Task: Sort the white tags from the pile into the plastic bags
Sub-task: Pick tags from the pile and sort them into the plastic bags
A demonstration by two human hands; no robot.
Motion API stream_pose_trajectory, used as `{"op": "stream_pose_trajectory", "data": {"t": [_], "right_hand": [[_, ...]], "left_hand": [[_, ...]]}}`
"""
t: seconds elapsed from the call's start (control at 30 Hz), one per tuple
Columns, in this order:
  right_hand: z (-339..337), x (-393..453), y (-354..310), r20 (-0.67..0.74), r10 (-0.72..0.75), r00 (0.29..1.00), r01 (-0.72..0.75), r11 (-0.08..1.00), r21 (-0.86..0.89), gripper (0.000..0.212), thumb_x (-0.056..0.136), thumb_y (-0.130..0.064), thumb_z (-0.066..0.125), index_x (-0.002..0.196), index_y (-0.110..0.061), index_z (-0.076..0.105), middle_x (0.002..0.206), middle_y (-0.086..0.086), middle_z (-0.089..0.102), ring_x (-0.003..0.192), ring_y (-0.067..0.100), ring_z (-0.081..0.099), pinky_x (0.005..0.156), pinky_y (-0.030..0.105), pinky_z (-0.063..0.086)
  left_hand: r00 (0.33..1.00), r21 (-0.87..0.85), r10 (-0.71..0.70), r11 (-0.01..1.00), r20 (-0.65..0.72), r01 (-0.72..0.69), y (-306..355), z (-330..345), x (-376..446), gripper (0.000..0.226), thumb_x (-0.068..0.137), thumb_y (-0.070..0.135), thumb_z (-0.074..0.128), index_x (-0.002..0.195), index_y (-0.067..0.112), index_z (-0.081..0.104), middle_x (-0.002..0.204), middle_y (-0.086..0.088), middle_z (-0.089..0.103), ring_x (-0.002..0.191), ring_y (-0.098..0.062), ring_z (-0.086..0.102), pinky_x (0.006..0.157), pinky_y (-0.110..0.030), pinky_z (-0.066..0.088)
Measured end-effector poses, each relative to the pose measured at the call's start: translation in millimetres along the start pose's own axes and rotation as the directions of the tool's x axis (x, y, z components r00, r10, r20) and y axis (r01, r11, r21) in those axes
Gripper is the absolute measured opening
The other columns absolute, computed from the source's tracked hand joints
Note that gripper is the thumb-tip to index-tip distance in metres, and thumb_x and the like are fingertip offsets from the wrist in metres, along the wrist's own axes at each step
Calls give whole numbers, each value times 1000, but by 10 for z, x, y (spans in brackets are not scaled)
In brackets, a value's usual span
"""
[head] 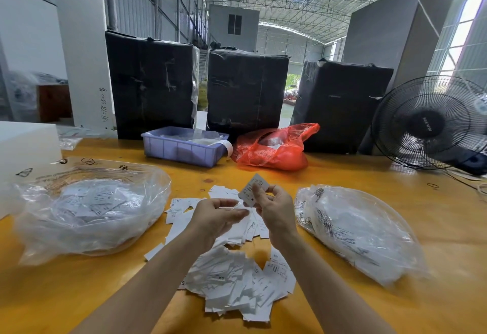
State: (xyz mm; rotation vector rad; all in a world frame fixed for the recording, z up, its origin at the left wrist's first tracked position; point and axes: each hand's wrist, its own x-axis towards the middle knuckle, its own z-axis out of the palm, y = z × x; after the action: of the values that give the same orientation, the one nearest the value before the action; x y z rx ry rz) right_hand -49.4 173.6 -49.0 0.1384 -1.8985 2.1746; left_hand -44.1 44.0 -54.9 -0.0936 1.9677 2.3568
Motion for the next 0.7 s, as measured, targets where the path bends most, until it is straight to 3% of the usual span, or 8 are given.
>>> {"op": "stream_pose_trajectory", "data": {"t": [0.2,0.43,0.6,0.7], "right_hand": [[21,-20,3,-1,-22,1000,22,1000,9,23,92,-27,56,100,-5,55,89,13,72,63,11,68,54,14,48],[18,-43,44,-22,-60,998,57,991,-122,13,92,-24,58,89,-12,54,78,5,68,63,4,65,55,15,51],[19,-62,12,0,-12,1000,12,996,-91,15,91,-23,59,87,-10,54,78,5,67,58,3,64,50,11,46],[26,-64,-4,-14,40,999,-41,997,-70,18,91,-23,60,90,-6,55,81,8,68,61,6,65,46,9,43]], "left_hand": [[1000,-7,0,1000,3,0,-18,14,-9,31,68,-5,78,93,5,63,74,-10,68,60,-12,61,57,-22,47],[1000,-78,-29,997,3,29,6,16,-1,29,69,-8,76,93,2,63,76,-12,70,62,-13,63,49,-17,50],[999,-102,-35,994,-20,33,5,-3,10,27,70,-8,75,92,1,63,74,-12,70,61,-14,62,48,-17,49],[999,-37,4,999,-50,-5,-8,-21,11,27,68,-4,78,88,5,63,75,-11,68,66,-15,59,56,-22,47]]}}
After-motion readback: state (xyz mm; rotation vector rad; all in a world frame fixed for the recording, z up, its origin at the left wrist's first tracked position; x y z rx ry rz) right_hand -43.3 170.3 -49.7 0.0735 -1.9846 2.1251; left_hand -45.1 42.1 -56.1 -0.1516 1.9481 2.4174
